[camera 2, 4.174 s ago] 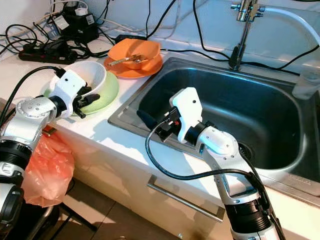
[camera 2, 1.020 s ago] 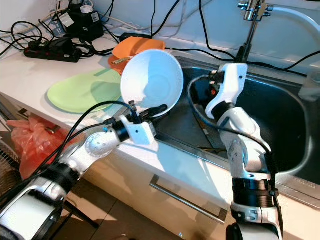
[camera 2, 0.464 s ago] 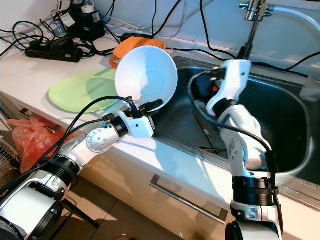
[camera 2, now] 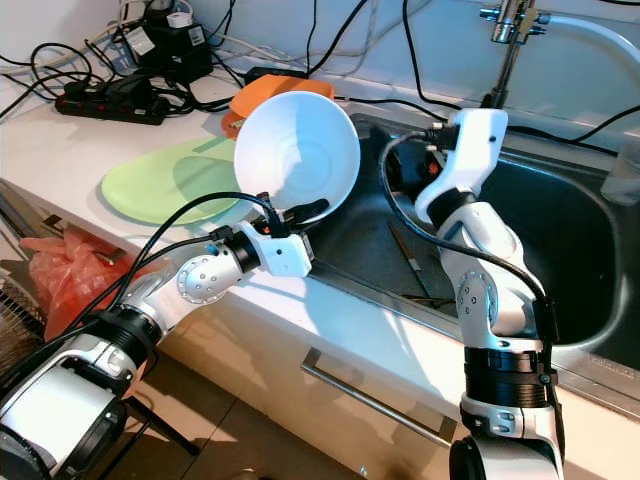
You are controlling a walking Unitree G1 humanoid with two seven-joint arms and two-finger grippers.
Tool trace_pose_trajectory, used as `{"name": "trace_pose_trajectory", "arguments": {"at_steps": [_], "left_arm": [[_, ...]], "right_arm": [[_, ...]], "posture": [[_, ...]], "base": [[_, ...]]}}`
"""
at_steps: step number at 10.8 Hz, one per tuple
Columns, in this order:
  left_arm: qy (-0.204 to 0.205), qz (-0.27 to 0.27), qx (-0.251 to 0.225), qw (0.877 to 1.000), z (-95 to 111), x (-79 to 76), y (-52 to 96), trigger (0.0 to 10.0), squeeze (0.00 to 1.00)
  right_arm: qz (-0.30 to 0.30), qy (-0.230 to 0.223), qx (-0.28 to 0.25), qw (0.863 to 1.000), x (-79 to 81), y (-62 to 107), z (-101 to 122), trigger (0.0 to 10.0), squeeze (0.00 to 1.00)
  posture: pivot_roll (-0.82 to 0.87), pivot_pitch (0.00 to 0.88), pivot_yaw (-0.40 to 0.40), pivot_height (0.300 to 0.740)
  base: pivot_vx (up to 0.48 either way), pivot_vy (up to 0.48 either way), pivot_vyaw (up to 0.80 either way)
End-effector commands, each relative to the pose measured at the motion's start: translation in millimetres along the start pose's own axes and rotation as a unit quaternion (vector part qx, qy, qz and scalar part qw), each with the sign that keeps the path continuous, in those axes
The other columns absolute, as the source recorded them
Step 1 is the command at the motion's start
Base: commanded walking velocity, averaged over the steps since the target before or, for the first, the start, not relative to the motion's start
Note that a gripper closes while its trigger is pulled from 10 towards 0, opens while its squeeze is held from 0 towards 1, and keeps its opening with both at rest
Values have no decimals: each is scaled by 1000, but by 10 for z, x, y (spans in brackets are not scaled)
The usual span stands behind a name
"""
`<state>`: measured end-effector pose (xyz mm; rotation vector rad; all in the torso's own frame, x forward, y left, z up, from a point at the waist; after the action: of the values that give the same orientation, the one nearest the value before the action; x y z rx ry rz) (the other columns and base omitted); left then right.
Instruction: Kitchen organization
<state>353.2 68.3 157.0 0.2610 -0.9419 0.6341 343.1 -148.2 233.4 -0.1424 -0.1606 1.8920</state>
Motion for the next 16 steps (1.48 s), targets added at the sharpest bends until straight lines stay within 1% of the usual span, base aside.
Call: {"name": "trace_pose_trajectory", "arguments": {"at_steps": [1,3,4,5,6,7,9,13,16], "left_arm": [[-14,-1,-5,1000,33,37,-52,10000,0],[-20,-1,-15,1000,78,48,-95,10000,0],[-17,8,-28,999,138,79,-137,10000,0],[-15,11,-33,999,162,84,-151,10000,0],[-13,14,-41,999,205,79,-180,10000,0],[-11,16,-56,998,283,42,-238,10000,0],[-15,20,-80,996,400,33,-305,10000,0],[-17,23,-96,995,464,39,-315,10000,0],[-9,18,-91,996,431,-41,-240,10000,0]], "right_arm": [[26,-5,-2,1000,91,-21,53,10000,0],[49,-7,19,999,173,-15,-30,10000,0],[65,-5,38,997,219,-17,-89,10000,0],[70,-5,43,997,233,-18,-109,10000,0],[76,-5,52,996,252,-21,-142,10000,0],[84,-3,64,994,289,-33,-199,10000,0],[94,-3,76,993,324,-35,-248,10000,0],[83,3,81,993,293,-36,-272,10000,0],[70,15,84,994,247,-31,-289,10000,0]], "posture": [[-56,0,53,740],[-52,0,50,740],[-51,0,48,740],[-51,0,48,740],[-46,0,42,740],[-46,0,42,740],[-42,0,37,740],[-40,0,36,740],[-42,0,36,740]], "base": [[0,0,0],[0,0,0],[0,0,0],[0,0,0],[0,0,0],[0,0,0],[0,0,0],[0,0,0],[0,0,0]]}}
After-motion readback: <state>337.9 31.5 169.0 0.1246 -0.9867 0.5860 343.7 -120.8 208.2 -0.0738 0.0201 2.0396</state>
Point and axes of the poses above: a point about 5 cm out from each wrist's last joint towards the gripper, its own y axis pointing back from the gripper into the wrist, its own z axis along the axis of the wrist's last joint, x = y × z, the point moved 1 cm from there along -y, pointing out of the wrist towards the gripper, and after that the axes turned 10 degrees about y, right-handed, at the moved point
